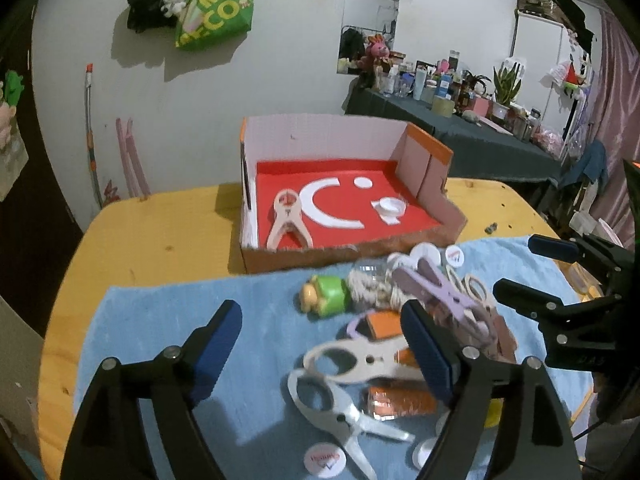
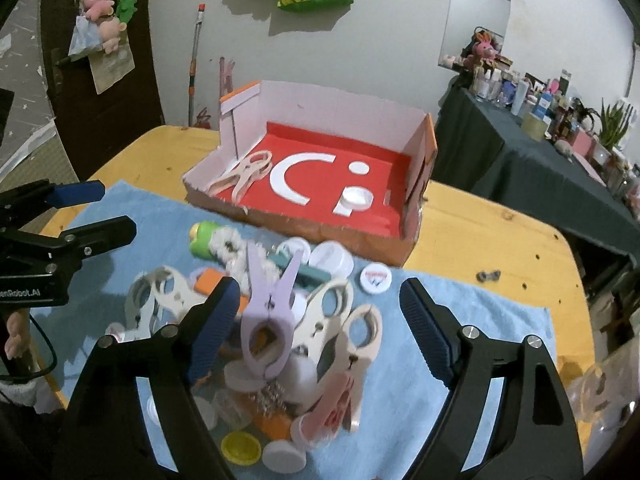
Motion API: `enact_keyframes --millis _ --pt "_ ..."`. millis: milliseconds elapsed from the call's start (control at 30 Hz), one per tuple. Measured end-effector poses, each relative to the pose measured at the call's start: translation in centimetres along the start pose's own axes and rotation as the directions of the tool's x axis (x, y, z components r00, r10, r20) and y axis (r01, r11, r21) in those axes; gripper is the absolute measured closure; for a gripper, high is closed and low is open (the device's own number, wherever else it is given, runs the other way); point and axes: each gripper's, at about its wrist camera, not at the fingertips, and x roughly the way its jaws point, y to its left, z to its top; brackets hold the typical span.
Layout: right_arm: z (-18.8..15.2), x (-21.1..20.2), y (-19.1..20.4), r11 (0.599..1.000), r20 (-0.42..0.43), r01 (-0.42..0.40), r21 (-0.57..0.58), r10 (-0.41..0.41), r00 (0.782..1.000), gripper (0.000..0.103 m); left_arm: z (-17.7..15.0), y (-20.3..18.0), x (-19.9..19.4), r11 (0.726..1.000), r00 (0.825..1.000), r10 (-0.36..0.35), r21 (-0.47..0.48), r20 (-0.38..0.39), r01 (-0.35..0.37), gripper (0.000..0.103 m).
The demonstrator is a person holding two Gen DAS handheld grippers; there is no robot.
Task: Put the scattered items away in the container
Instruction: 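Withdraw both open grippers from the box back toward the pile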
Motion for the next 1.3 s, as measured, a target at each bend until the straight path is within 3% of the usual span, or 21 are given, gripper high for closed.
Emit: enact_keyframes --millis 67,867,1100,1300 --pt "-0.6 0.1 0.0 1.000 -0.005 -0.007 0.001 0.007 1.000 0.021 -0.7 0.0 0.0 1.000 1.000 -0.005 -0.008 -0.006 0.005 0.011" --pt "-1.8 1.6 0.4 0.997 -0.024 -0.076 -0.030 0.075 0.997 0.021 -6.0 0.0 1.8 0.995 0.988 -0.037 -0.102 -0.149 0.022 0.010" --pt "-2.2 1.4 0.6 0.994 -0.012 -0.095 -0.050 0.094 0.995 0.021 -7.4 0.1 1.3 0.994 0.987 -0.034 -0.104 -0.159 0.018 0.010" --pt "-4.6 -0.2 -0.4 0.994 0.007 -0.099 -0.042 0.100 0.995 0.021 -8.7 -0.2 -0.4 0.999 0.993 -0.016 -0.036 -0.120 0.012 0.010"
